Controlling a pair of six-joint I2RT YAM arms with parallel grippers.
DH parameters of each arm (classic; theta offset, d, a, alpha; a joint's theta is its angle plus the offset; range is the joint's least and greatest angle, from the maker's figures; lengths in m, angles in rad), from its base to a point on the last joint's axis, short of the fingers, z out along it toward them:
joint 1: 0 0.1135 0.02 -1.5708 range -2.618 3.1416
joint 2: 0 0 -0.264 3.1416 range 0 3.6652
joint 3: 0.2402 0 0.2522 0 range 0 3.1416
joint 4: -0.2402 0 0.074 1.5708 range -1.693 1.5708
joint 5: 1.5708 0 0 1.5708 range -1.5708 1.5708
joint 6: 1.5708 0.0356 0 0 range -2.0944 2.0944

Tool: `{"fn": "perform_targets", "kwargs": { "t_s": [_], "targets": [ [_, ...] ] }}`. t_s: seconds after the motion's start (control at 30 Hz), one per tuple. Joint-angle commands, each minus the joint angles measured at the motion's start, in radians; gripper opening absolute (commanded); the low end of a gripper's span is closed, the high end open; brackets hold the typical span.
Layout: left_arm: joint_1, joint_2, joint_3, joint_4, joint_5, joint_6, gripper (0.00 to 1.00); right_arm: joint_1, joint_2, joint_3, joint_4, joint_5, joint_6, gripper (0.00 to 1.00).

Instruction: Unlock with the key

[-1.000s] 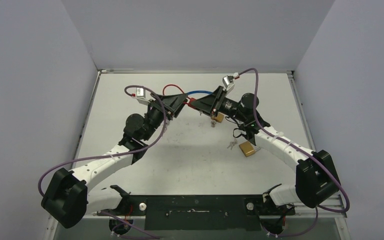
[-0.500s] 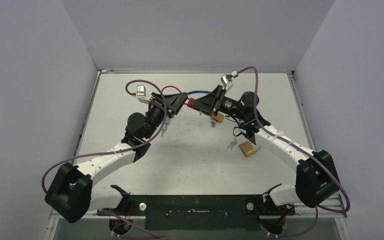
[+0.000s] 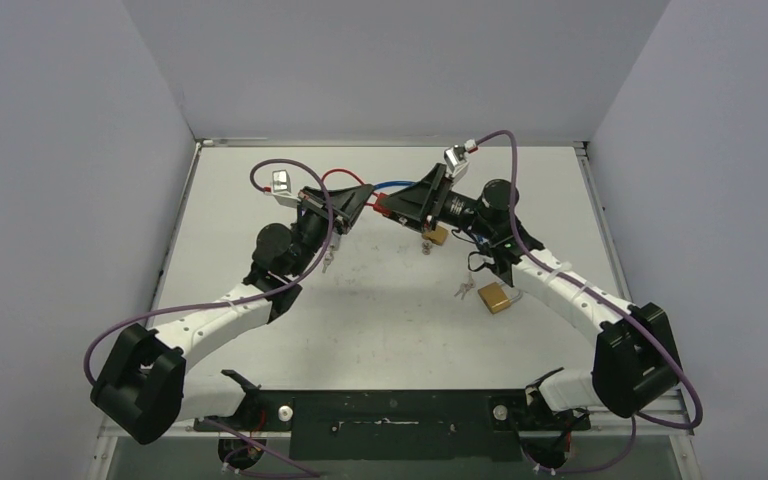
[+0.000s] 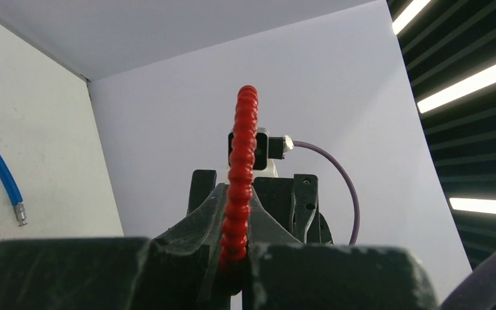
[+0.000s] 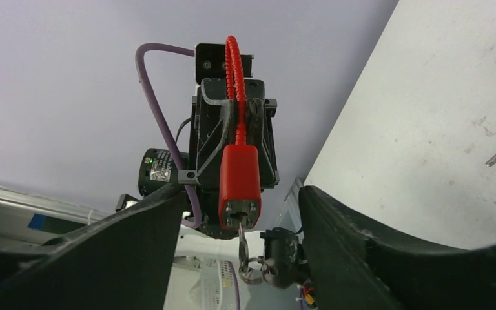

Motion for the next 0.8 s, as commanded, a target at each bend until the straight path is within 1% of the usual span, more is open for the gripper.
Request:
{"fn": "perform_targets", "kwargs": {
  "t_s": [0.0,0.1,0.17,0.2,0.27,0.3,0.4,0.5,0.6,0.7,0.77],
  "targets": [
    [0.007,-0.001,0.049,0.073,-0.02,-0.019,0.0,-0.036,-0.102,-0.019,0.02,0.034,-0.035,0.7],
    [0.008,0.004,0.047,0.077,-0.017,-0.035,0.0,-0.062,-0.147,-0.05,0.0,0.04,-0.045,0.74],
    [0.01,0.01,0.045,0.091,-0.01,-0.05,0.0,-0.072,-0.173,-0.071,-0.008,0.039,-0.049,0.74],
    [0.011,0.013,0.043,0.1,-0.007,-0.056,0.0,-0.076,-0.182,-0.079,-0.016,0.04,-0.058,0.73],
    [0.011,0.014,0.042,0.106,-0.004,-0.063,0.0,-0.082,-0.198,-0.086,-0.051,0.042,-0.088,0.68],
    [0.012,0.014,0.043,0.104,-0.003,-0.066,0.0,-0.086,-0.204,-0.087,-0.069,0.04,-0.099,0.64],
    [0.013,0.014,0.05,0.097,0.009,-0.071,0.0,-0.103,-0.207,-0.087,-0.072,0.023,-0.114,0.48],
    [0.012,0.01,0.05,0.091,0.01,-0.076,0.0,-0.109,-0.192,-0.066,-0.077,0.007,-0.128,0.35],
    [0.012,0.01,0.048,0.093,0.01,-0.084,0.0,-0.109,-0.176,-0.049,-0.078,-0.005,-0.13,0.27],
    [0.012,0.008,0.049,0.093,0.01,-0.084,0.0,-0.11,-0.165,-0.044,-0.067,-0.02,-0.12,0.26],
    [0.012,0.009,0.048,0.095,0.01,-0.085,0.0,-0.109,-0.158,-0.041,-0.062,-0.037,-0.113,0.29]
  ]
}}
